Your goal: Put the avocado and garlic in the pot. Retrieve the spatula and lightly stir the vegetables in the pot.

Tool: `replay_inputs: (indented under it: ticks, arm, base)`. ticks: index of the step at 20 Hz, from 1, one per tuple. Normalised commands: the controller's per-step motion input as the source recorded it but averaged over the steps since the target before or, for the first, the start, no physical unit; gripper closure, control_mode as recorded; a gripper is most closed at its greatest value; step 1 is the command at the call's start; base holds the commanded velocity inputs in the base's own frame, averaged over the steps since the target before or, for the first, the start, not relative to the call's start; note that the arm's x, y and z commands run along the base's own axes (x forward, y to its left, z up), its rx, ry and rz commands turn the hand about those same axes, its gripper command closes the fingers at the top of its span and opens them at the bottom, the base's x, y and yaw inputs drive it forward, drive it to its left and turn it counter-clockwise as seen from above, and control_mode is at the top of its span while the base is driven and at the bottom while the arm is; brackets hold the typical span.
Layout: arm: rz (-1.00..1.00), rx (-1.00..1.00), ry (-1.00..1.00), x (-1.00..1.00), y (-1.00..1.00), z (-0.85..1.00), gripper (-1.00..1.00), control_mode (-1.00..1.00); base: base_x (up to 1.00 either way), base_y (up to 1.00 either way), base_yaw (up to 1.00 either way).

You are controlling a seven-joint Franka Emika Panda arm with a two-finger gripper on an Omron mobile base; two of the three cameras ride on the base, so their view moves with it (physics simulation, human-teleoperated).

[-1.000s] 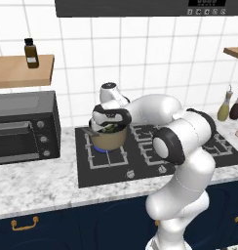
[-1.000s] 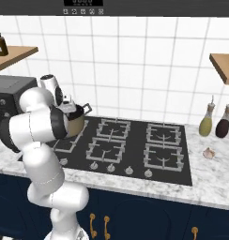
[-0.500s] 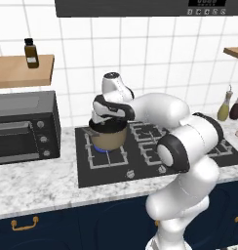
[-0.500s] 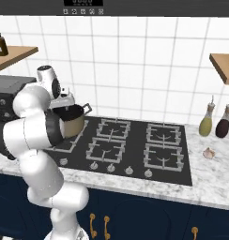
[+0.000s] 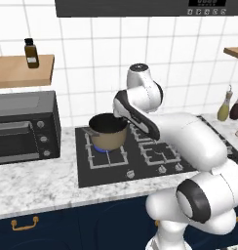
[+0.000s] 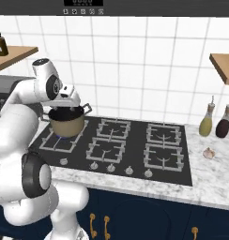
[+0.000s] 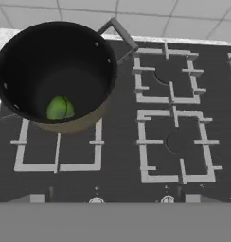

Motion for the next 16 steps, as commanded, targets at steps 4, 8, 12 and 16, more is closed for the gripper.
replay_inputs:
  ticks: [4,8,12,16]
  arm:
    - [-0.40,0.05,0.06,-0.46,-1.00,-0.05,-1.00,-1.00]
    - [-0.43,0.04,0.09,-0.11,-1.00,-0.20,-1.00,-1.00]
    - [-0.44,0.02,0.09,0.00,-1.00,-0.22,-1.00,-1.00]
    - [-0.39,0.00,0.06,0.10,-1.00,-0.14,-1.00,-1.00]
  base:
    - [0.00,0.00,0.00]
    - [0.00,0.00,0.00]
    - [0.00,0.00,0.00]
    - [0.00,0.00,0.00]
